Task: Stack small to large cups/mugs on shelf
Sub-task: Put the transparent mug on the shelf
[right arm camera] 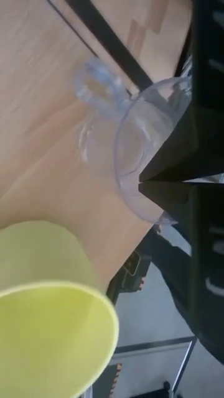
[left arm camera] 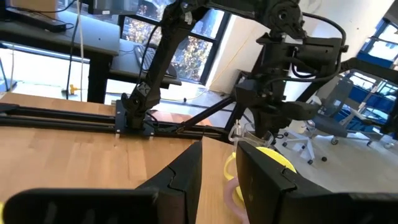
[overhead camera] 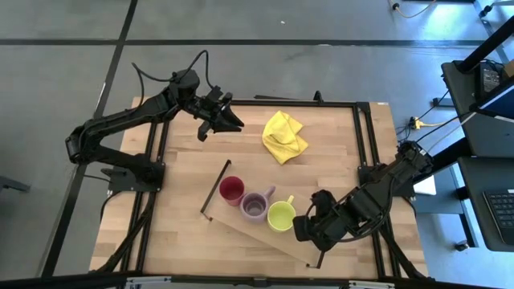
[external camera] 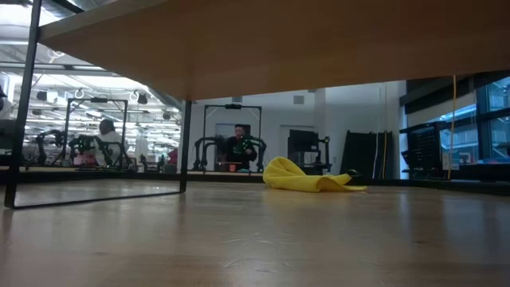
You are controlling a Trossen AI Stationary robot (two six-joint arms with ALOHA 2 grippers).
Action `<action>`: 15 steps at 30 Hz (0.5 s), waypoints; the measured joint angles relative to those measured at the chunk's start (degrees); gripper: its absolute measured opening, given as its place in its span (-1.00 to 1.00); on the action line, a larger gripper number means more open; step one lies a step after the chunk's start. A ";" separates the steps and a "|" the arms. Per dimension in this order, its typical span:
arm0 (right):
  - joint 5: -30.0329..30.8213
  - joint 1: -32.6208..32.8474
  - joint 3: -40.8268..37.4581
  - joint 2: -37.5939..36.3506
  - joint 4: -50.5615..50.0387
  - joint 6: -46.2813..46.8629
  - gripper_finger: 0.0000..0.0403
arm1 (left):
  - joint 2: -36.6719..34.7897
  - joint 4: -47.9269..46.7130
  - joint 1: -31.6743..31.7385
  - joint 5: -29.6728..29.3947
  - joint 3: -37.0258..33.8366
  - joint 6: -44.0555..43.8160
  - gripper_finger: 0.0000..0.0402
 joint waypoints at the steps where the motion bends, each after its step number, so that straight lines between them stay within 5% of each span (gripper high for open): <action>1: 0.63 0.00 0.00 0.00 0.18 0.02 -0.97 | 0.00 -0.02 0.17 0.00 0.00 -0.11 -0.53; 15: 3.25 -0.37 -0.04 0.79 1.76 -0.02 -0.97 | 0.00 -0.04 0.44 0.23 0.00 -0.30 -0.53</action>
